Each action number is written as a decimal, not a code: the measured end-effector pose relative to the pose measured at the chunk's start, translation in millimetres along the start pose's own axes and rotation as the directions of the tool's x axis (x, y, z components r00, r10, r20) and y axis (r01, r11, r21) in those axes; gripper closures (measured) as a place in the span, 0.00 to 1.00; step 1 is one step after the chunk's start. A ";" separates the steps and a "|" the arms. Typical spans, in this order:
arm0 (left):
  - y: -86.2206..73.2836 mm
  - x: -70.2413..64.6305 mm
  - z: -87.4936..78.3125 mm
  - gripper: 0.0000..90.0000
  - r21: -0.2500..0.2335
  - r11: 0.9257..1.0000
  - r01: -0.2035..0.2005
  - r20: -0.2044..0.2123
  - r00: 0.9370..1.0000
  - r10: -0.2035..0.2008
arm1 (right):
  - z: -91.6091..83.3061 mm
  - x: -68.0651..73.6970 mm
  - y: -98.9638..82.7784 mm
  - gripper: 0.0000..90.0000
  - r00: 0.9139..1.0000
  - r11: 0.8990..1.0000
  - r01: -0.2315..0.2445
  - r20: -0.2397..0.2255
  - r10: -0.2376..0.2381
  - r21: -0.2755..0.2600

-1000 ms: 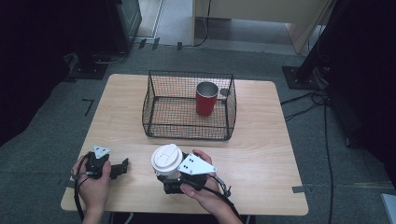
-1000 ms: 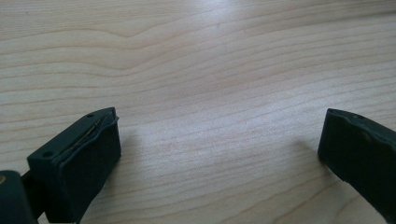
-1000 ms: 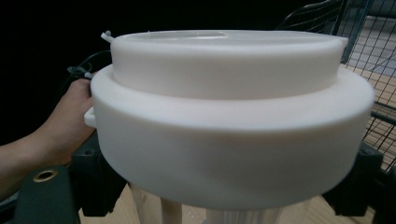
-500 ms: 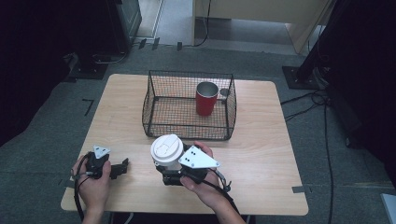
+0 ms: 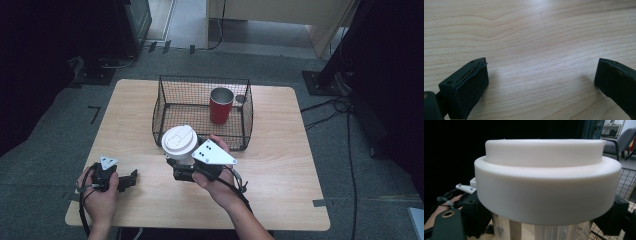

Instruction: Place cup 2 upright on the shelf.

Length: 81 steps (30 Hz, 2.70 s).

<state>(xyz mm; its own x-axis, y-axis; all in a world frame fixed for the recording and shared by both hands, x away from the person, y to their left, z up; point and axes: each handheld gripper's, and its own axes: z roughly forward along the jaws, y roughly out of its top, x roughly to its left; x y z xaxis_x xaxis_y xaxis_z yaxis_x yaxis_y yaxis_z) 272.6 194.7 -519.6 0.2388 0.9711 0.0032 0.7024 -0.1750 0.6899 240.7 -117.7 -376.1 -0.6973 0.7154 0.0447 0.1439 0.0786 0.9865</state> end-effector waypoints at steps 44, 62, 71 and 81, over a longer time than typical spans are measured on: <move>0.2 -1.2 0.2 0.00 0.005 1.000 -0.009 -0.003 1.000 0.009 | 83.1 -50.8 70.8 0.18 0.993 0.997 0.009 0.121 0.001 -0.077; 0.4 -1.5 0.4 0.00 0.005 1.000 -0.013 0.000 1.000 0.013 | 143.0 -92.4 33.0 0.18 0.970 0.996 -0.085 0.231 0.078 0.020; 0.7 -2.0 0.8 0.00 0.005 1.000 -0.014 0.003 1.000 0.014 | 170.6 -107.3 17.2 0.18 0.961 0.992 -0.112 0.262 0.093 0.059; 0.7 -1.9 0.6 0.00 0.006 1.000 -0.016 0.003 1.000 0.016 | 188.0 -128.7 5.8 0.18 0.970 0.988 -0.147 0.204 0.134 0.049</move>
<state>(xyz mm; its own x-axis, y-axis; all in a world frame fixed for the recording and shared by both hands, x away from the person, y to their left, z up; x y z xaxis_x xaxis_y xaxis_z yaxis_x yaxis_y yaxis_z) 273.0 192.7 -519.6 0.2518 0.9677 0.0118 0.7030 -0.1912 0.6850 463.3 -78.7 -405.8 -0.5141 0.8457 0.1431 0.2790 0.0072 0.9603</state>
